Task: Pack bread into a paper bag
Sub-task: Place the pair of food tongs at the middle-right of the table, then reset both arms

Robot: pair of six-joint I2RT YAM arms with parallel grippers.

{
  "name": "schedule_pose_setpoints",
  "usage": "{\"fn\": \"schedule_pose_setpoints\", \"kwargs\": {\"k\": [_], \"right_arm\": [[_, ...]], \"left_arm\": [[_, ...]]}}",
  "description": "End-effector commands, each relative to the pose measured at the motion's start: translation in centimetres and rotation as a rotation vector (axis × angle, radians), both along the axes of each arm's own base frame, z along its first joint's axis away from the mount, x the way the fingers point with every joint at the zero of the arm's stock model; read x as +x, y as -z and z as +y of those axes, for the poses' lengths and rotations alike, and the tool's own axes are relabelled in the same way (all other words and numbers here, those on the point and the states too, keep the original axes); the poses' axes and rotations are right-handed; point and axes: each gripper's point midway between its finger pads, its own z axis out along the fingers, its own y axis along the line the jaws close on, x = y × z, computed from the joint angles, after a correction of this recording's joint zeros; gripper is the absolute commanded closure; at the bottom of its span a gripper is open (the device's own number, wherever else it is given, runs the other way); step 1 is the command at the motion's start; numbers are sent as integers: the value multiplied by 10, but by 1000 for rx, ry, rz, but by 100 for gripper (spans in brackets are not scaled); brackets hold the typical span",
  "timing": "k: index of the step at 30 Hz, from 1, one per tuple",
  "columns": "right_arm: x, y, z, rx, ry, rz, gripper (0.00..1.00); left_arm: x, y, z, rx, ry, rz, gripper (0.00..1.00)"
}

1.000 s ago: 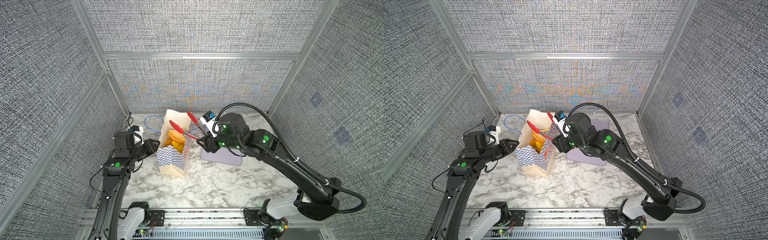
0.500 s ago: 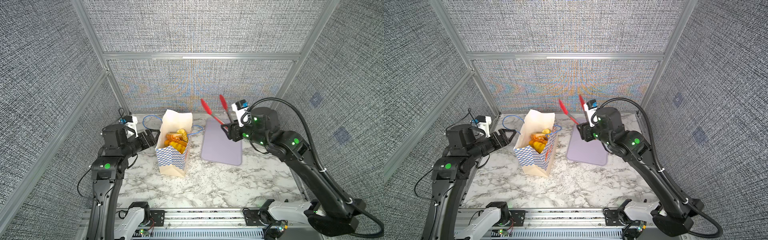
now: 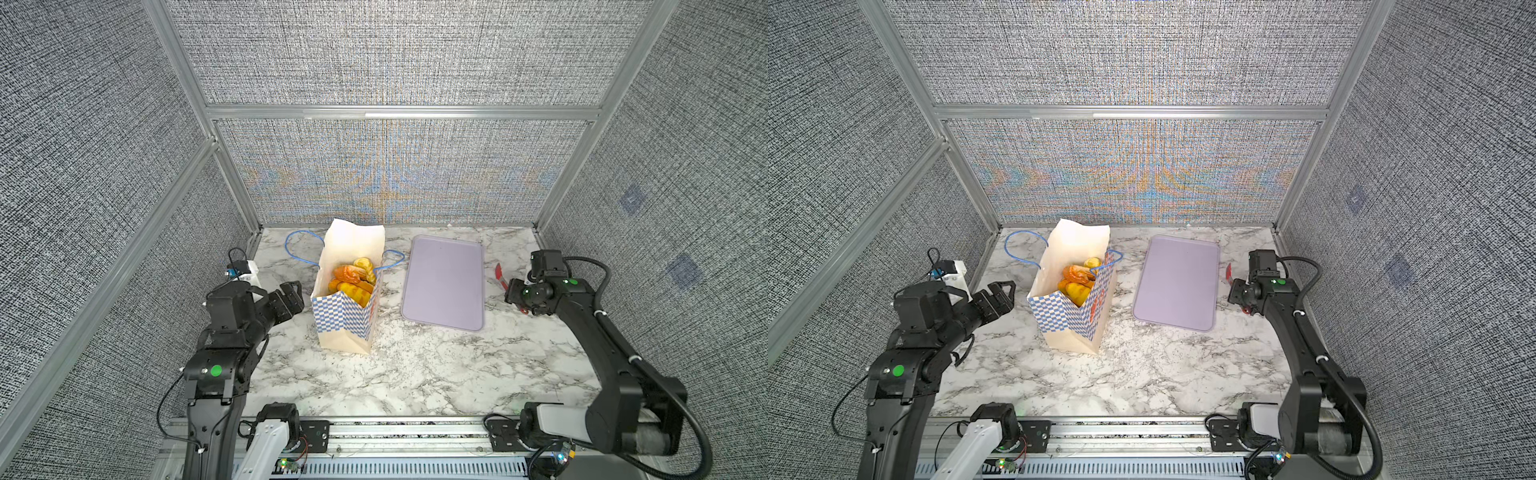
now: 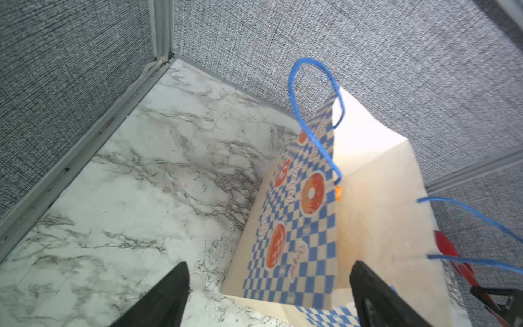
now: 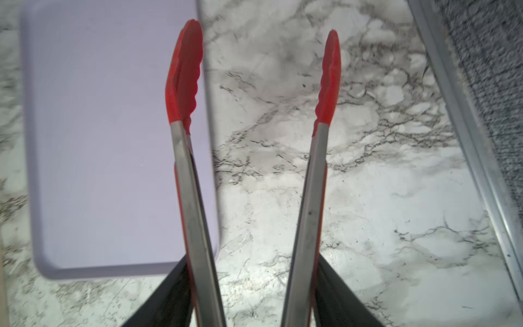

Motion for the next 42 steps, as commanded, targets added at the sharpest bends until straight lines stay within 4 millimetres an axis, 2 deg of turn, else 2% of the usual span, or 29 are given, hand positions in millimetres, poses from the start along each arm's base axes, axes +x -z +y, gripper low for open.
{"fn": "schedule_pose_setpoints", "kwargs": {"k": [1, 4, 6, 9, 12, 16, 18, 20, 23, 26, 27, 29, 31, 32, 34, 35, 37, 39, 42], "right_arm": [[10, 24, -12, 41, 37, 32, 37], [7, 47, -21, 36, 65, 95, 37], [-5, 64, -23, 28, 90, 142, 37], [-12, 77, -25, 41, 117, 188, 34], [-17, 84, -22, 64, 133, 216, 28], [-19, 78, -17, 100, 140, 189, 19], [-17, 70, -14, 111, 137, 161, 16], [-15, 54, -13, 116, 136, 118, 15], [-10, 19, -14, 105, 131, 24, 15], [-8, -24, -13, 78, 103, -108, 14], [-3, -52, -16, 60, 105, -190, 9], [-8, -86, -29, -4, 171, -285, 9], [-9, -116, -38, -56, 197, -413, 6], [-3, -130, -30, -47, 130, -487, 1], [-3, -153, -22, -82, 41, -583, 1], [-8, -152, -30, -110, 87, -595, 1], [-12, -154, -42, -149, 148, -676, 1], [-6, -151, -32, -168, 54, -759, 1], [7, -124, -34, -173, 53, -740, 1]], "left_arm": [[15, 3, 10, -11, -74, -39, 10], [22, 15, 10, -31, -82, -23, 10], [25, 21, 11, -33, -88, -13, 10], [29, 28, 13, -32, -99, -1, 10], [33, 31, 15, -32, -111, 12, 9], [37, 31, 20, -38, -135, 23, 9], [39, 30, 23, -35, -147, 28, 7], [41, 27, 28, -21, -172, 28, 2], [45, 16, 38, 5, -216, -13, 1], [48, 1, 50, 43, -271, -79, 1], [49, -3, 54, 66, -288, -96, 1], [55, -10, 56, 141, -258, -127, 1], [55, -6, 67, 218, -293, -91, 1], [52, 3, 77, 233, -355, -54, 1], [47, 14, 102, 273, -509, -43, 6], [46, 20, 104, 297, -510, -42, 1], [52, 31, 101, 352, -462, -81, 1], [56, 55, 105, 346, -490, -36, 1], [76, 90, 97, 340, -428, -2, 1]]}}
